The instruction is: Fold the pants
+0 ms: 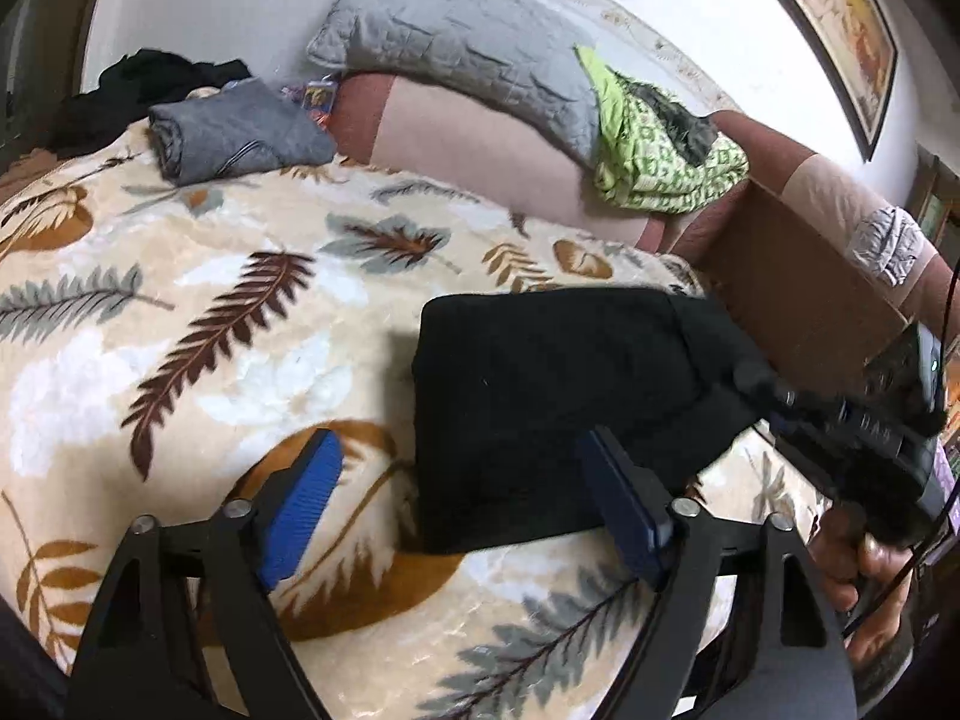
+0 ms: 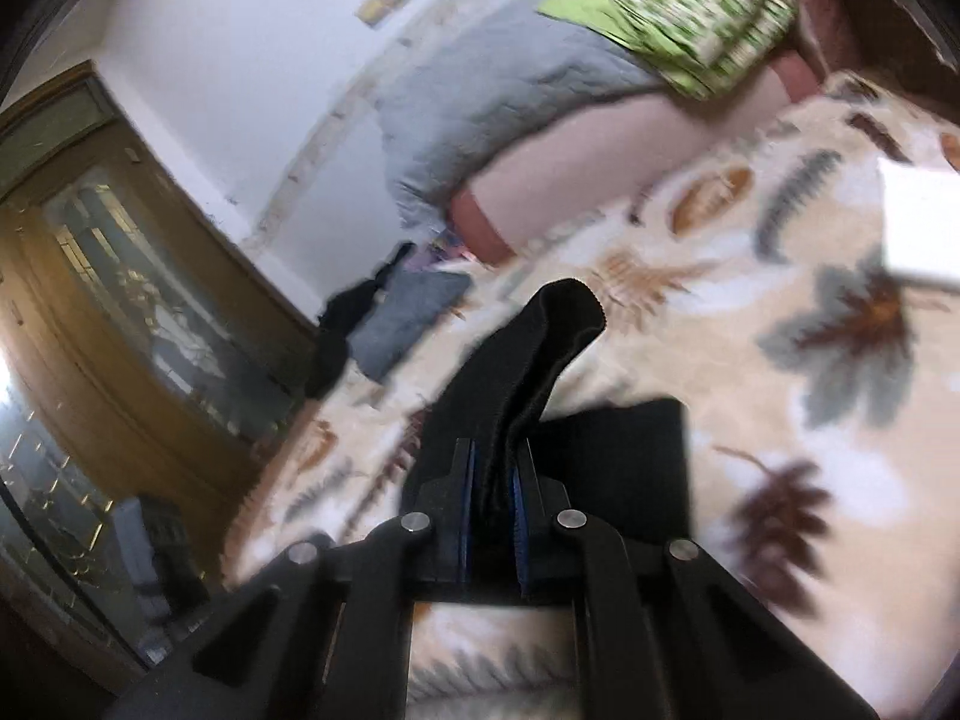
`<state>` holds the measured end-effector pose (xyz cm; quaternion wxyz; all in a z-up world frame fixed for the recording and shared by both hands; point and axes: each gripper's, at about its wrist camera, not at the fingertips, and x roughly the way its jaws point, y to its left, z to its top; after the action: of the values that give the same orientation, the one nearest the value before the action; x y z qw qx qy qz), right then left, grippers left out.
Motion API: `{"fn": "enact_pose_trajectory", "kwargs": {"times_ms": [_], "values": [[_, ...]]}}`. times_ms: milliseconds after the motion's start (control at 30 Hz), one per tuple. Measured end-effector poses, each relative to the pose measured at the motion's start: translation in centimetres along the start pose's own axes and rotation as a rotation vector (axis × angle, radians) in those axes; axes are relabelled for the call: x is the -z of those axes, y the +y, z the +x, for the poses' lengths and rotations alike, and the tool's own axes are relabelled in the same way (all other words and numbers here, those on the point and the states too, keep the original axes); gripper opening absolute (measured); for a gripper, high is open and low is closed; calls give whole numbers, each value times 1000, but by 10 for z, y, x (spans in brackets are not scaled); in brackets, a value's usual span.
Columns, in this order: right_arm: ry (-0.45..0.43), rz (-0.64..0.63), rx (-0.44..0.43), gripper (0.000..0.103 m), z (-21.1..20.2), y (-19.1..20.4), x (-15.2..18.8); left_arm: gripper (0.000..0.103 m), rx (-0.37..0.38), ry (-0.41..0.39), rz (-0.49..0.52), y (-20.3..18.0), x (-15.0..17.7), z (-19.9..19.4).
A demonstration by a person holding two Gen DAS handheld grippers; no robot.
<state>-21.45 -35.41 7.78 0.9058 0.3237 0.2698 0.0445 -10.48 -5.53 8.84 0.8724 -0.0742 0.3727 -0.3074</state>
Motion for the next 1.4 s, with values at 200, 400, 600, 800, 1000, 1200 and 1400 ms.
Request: {"fn": "enact_pose_trajectory", "kwargs": {"times_ms": [200, 400, 600, 800, 1000, 1200, 1400], "values": [[106, 24, 133, 10, 31, -24, 15, 83, 1, 46, 50, -20, -1, 24], [90, 14, 148, 10, 24, -23, 14, 83, -6, 54, 88, -35, -12, 40], [146, -22, 231, 11, 38, -28, 20, 83, -87, 145, 122, -39, -14, 80], [68, -127, 332, 26, 21, -13, 8, 84, -135, 157, 158, -36, -5, 97], [27, -124, 215, 26, 20, 4, -15, 84, -128, 156, 141, -34, -14, 93], [98, -203, 208, 26, 64, 16, -23, 84, -148, 119, 188, -41, -23, 90], [147, -155, 255, 24, 86, -9, -22, 84, -162, 156, 181, -36, -25, 107]]}}
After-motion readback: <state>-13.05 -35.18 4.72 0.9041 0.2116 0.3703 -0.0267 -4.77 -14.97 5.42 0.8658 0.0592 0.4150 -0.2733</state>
